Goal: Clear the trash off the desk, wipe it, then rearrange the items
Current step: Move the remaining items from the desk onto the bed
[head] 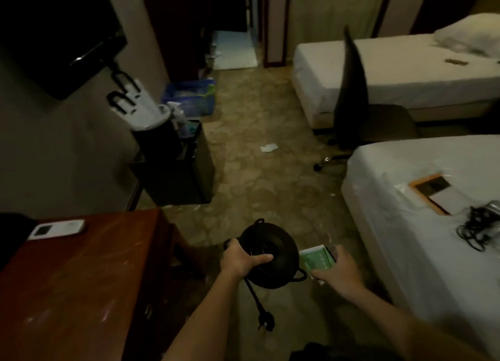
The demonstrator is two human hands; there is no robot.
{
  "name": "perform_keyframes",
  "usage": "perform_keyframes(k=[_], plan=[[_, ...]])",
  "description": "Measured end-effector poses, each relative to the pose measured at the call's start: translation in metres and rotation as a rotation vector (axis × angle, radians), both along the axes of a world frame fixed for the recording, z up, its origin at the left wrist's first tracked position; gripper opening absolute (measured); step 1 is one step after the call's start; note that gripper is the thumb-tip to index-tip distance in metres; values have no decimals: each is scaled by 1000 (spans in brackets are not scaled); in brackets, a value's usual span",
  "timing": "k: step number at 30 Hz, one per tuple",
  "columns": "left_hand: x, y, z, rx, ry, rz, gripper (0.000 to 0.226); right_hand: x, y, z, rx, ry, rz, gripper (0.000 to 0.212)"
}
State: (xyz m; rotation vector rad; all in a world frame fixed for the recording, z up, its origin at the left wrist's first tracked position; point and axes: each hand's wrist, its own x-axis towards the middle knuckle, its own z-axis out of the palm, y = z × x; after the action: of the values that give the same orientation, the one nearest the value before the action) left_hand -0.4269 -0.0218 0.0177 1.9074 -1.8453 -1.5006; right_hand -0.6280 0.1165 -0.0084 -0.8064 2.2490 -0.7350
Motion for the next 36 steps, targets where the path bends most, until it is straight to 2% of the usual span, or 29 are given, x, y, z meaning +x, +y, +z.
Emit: perform_keyframes(k=[5, 12, 17, 20, 23, 27, 32, 36], plan=[[-119, -24, -6, -10, -10, -135, 94, -101, 9, -7, -15, -66, -163, 65], [-272, -50, -11, 22, 46, -403, 83, -206, 30, -20, -50, -56, -509, 64], [-389, -75, -21, 31, 46, -613, 97, -269, 32, -39, -13, -83, -734, 56], [-460, -89, -27, 7, 73, -725, 92, -304, 24, -45, 18, -59, -851, 56], [-521, -103, -31, 17, 60, -846, 86, -332, 17, -49, 92, -76, -987, 64], [-601, -121, -44, -3, 62, -1045, 96, -364, 12, -50, 125, -87, -1163, 74], [-684, -98, -66, -50, 53, -1269, 116, -394, 28, -41, 139, -131, -1338, 63], [-742, -48, -71, -52, 19, -1394, 102, -427, 63, -45, 146, -166, -1417, 61]])
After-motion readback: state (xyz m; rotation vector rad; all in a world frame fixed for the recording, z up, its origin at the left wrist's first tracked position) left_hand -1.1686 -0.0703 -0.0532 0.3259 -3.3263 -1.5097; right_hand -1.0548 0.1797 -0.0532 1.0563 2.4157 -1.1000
